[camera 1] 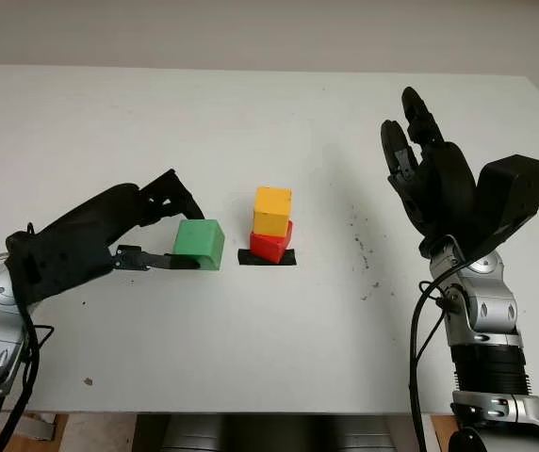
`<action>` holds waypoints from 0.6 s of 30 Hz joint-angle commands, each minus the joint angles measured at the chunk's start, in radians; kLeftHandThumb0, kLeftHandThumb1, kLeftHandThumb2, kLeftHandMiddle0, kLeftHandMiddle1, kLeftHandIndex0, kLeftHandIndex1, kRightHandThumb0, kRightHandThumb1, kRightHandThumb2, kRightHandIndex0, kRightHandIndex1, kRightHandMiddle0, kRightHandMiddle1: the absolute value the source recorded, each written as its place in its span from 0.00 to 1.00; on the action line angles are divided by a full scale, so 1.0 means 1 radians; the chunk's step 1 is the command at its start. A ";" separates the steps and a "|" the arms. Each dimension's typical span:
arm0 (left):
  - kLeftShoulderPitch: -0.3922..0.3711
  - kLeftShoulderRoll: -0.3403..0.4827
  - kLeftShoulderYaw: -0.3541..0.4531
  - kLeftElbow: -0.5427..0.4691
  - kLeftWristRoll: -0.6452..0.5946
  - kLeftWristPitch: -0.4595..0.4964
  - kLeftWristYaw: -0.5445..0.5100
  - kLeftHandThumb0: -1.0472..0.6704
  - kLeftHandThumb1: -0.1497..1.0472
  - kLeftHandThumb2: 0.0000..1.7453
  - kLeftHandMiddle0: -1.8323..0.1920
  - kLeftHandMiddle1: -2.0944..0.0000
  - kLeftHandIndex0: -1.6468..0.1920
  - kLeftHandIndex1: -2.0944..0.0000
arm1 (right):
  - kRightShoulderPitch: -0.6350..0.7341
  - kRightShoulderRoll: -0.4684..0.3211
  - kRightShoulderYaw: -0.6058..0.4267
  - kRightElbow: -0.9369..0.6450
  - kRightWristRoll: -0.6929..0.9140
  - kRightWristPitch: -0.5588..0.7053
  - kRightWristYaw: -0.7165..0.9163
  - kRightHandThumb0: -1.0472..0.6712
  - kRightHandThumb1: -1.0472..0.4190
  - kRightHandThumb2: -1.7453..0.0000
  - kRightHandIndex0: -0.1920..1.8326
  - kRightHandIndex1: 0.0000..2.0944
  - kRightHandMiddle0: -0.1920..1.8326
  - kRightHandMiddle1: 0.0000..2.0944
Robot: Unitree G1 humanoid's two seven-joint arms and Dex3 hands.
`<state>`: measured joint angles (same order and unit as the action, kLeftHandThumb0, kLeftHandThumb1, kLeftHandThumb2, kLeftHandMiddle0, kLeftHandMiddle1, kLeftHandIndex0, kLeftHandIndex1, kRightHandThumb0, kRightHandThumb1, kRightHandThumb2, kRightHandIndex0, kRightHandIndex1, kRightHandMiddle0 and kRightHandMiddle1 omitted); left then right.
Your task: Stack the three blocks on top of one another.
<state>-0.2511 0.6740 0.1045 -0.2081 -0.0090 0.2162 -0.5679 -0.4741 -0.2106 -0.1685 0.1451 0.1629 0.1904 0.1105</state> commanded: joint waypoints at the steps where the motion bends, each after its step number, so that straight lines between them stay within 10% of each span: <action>1: -0.038 -0.028 0.046 -0.032 -0.061 0.036 0.011 0.41 1.00 0.08 0.74 0.97 0.80 0.17 | 0.007 -0.006 -0.004 -0.022 0.002 0.003 0.004 0.24 0.00 0.79 0.06 0.02 0.11 0.03; 18: -0.456 0.030 -0.057 0.022 -0.071 0.255 -0.013 0.43 0.97 0.03 0.72 0.96 0.73 0.20 | 0.012 -0.016 0.021 -0.022 -0.016 0.012 0.042 0.24 0.00 0.76 0.05 0.02 0.08 0.02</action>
<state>-0.6675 0.7044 0.0612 -0.1973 -0.0869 0.4617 -0.5857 -0.4709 -0.2145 -0.1538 0.1443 0.1527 0.1958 0.1488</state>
